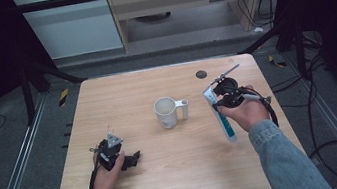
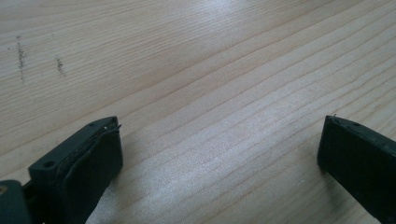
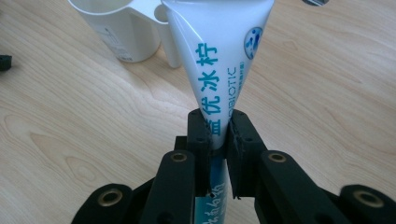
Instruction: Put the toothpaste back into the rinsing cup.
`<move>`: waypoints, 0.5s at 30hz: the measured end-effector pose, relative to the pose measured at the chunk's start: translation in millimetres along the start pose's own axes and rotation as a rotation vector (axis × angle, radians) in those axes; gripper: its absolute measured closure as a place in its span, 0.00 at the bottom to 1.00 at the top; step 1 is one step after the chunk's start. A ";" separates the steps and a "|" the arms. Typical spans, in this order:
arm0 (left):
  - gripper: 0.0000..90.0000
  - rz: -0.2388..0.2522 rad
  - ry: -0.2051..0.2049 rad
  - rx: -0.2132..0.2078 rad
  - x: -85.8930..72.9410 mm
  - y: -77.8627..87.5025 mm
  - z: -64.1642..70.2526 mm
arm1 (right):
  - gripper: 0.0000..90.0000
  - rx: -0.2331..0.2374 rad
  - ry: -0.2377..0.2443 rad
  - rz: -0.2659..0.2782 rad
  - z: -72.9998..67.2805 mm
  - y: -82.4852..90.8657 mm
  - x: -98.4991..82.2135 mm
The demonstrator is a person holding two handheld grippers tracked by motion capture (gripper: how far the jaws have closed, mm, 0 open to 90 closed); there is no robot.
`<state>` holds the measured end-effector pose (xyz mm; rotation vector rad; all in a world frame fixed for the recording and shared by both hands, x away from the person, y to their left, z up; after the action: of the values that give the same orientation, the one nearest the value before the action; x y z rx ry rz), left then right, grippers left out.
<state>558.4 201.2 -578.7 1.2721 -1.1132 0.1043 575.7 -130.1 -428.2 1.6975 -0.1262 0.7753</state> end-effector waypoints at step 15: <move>0.00 0.000 0.000 0.000 0.0 0.0 0.0 | 0.90 0.034 -0.004 0.095 -11.9 13.4 13.4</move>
<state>558.4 201.2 -578.7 1.2719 -1.1133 0.1048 574.6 -119.0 -408.9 1.7350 -0.1982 0.8485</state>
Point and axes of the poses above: each handheld gripper's, and its own axes: y roughly backward along the jaws, x roughly out of its top, z roughly to its right, the point moved 10 cm from there along -y, roughly forward along the jaws, and after that the axes turned 8 degrees about -y, right-handed, at the moved point
